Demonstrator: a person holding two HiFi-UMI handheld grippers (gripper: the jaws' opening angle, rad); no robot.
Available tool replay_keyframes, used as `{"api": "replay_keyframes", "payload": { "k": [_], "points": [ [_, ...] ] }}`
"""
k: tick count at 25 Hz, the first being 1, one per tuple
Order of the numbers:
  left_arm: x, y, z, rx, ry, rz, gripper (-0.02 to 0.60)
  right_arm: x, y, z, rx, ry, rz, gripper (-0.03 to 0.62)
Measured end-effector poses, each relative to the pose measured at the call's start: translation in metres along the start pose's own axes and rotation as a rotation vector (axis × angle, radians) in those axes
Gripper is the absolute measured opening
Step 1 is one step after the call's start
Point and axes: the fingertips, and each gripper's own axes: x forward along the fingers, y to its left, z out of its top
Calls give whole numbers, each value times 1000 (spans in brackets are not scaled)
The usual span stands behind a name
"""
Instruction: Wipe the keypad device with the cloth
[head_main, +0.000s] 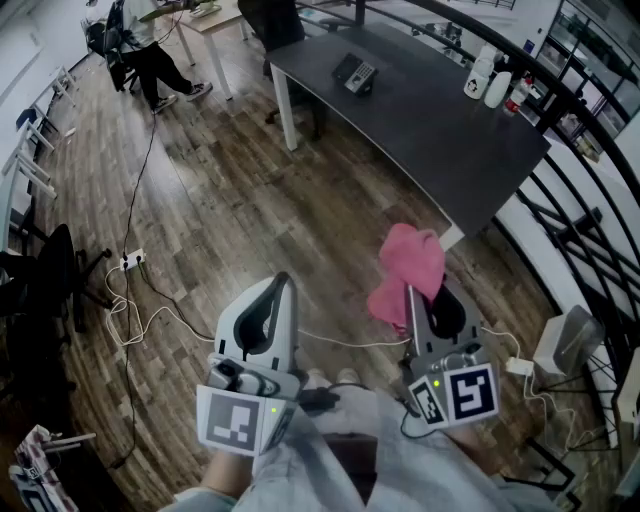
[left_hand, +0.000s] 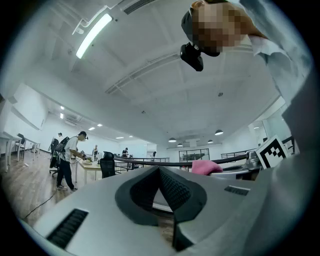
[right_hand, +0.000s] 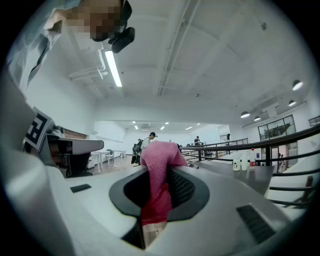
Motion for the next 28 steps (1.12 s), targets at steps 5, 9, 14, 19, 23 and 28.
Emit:
{"api": "replay_keyframes", "payload": {
  "k": [5, 9, 14, 19, 23, 28],
  "points": [
    [6, -3, 1, 5, -4, -6, 3, 2, -4, 1, 0, 0, 1, 69],
    [9, -9, 1, 8, 0, -10, 3, 0, -8, 0, -2, 5, 8, 69],
    [9, -15, 1, 12, -2, 8, 3, -4, -10, 0, -63, 2, 17, 71],
    [9, -24, 1, 9, -2, 23, 3, -11, -2, 0, -171, -3, 66, 71],
    [13, -37, 3, 19, -26, 33, 3, -19, -14, -2, -135, -11, 66, 71],
    [8, -61, 0, 87, -9, 20, 3, -32, -31, -6, -62, 0, 53, 71]
  ]
}}
